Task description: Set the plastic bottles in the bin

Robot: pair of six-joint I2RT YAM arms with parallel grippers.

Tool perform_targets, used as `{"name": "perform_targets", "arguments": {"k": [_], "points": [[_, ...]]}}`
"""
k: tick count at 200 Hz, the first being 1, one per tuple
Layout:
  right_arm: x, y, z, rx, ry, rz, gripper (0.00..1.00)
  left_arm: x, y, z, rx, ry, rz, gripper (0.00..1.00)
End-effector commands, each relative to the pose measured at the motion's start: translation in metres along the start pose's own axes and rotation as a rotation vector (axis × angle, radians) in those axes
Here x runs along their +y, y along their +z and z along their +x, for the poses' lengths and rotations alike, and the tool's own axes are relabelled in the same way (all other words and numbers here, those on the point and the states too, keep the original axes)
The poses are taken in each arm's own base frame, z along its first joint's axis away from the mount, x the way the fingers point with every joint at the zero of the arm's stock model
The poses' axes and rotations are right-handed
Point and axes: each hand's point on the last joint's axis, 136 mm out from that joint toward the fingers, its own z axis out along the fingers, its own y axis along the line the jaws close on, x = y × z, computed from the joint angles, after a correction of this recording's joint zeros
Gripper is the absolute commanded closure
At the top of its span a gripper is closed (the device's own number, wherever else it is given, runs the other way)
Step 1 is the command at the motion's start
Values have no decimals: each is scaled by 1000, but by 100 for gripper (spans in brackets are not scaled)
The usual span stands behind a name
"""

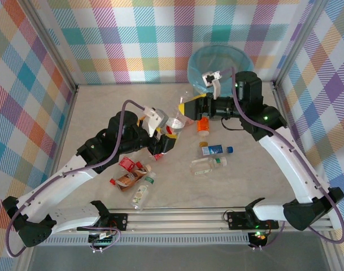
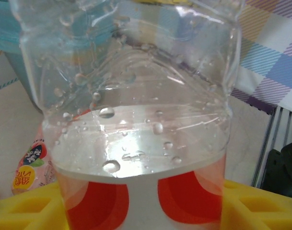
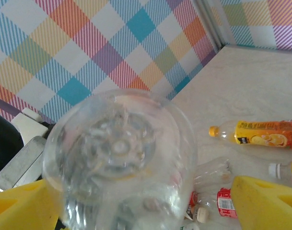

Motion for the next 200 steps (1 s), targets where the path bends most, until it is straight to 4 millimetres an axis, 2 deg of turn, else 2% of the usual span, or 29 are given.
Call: {"name": "perform_targets", "arguments": {"k": [1, 22, 70, 129, 166, 200], "points": [[17, -3, -8, 3, 9, -57, 11, -8, -6, -6, -27, 55, 44, 37], [17, -1, -7, 11, 15, -58, 12, -7, -5, -4, -14, 63, 42, 37], [10, 2, -1, 49, 38, -30, 23, -7, -4, -5, -21, 65, 37, 37], [4, -6, 0, 53, 9, 47, 34, -2, -4, -8, -17, 66, 12, 34], [4, -16, -13, 21, -22, 111, 37, 0, -7, -15, -46, 66, -7, 22], [3, -38, -34, -29, -88, 229, 39, 4, -15, -30, -100, 60, -40, 10]]}}
